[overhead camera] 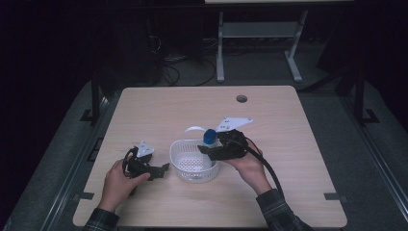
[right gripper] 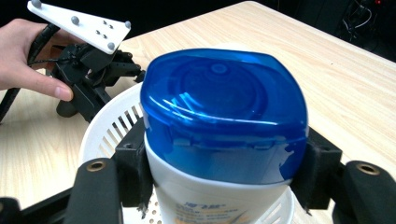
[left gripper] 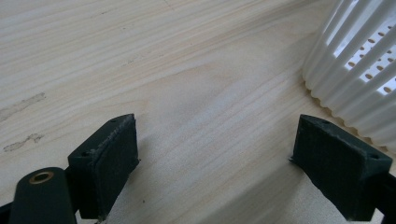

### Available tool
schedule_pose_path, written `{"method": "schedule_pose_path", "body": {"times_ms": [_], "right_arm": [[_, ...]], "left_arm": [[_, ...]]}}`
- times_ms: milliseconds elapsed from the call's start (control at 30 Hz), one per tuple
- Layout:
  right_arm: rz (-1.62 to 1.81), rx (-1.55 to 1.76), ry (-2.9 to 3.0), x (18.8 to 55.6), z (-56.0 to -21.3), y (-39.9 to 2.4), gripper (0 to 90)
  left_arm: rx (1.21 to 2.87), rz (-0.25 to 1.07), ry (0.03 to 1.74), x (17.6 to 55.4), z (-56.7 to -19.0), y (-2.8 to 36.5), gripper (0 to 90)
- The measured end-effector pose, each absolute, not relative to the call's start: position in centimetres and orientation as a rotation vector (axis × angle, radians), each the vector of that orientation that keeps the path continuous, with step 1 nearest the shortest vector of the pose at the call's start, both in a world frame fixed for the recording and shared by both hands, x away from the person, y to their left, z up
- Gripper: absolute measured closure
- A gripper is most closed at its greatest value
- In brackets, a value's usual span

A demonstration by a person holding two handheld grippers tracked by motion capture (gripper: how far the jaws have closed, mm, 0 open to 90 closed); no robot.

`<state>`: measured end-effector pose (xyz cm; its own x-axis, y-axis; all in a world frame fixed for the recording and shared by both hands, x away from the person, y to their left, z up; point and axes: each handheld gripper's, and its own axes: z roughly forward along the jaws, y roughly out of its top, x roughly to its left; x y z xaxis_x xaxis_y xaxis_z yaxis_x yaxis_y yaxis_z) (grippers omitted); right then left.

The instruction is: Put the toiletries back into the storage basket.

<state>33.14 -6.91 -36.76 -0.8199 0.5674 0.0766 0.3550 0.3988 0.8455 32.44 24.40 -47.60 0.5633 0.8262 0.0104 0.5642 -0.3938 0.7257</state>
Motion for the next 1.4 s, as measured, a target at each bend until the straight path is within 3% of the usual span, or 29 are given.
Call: {"method": "schedule_pose_path", "body": {"times_ms": [1000, 1233, 1333, 1400], "right_arm": [[1.313, 0.805, 2.484, 32.9, -38.1, -6.7, 33.1], [1.344, 0.809, 2.513, 32.9, -38.2, -6.7, 16.8], [1.329, 0.789, 2.535, 32.8, -38.3, -6.3, 2.4], [1.336, 0.790, 2.545, 32.8, -38.4, -6.2, 0.0]], "left_arm": [[2.109, 0.489, 1.110, 32.4, -47.6, 24.4, 13.2], [2.105, 0.489, 1.112, 32.4, -47.6, 24.4, 13.2], [2.110, 0.488, 1.110, 32.4, -47.6, 24.4, 13.2], [2.109, 0.487, 1.110, 32.4, -47.6, 24.4, 13.2]]}}
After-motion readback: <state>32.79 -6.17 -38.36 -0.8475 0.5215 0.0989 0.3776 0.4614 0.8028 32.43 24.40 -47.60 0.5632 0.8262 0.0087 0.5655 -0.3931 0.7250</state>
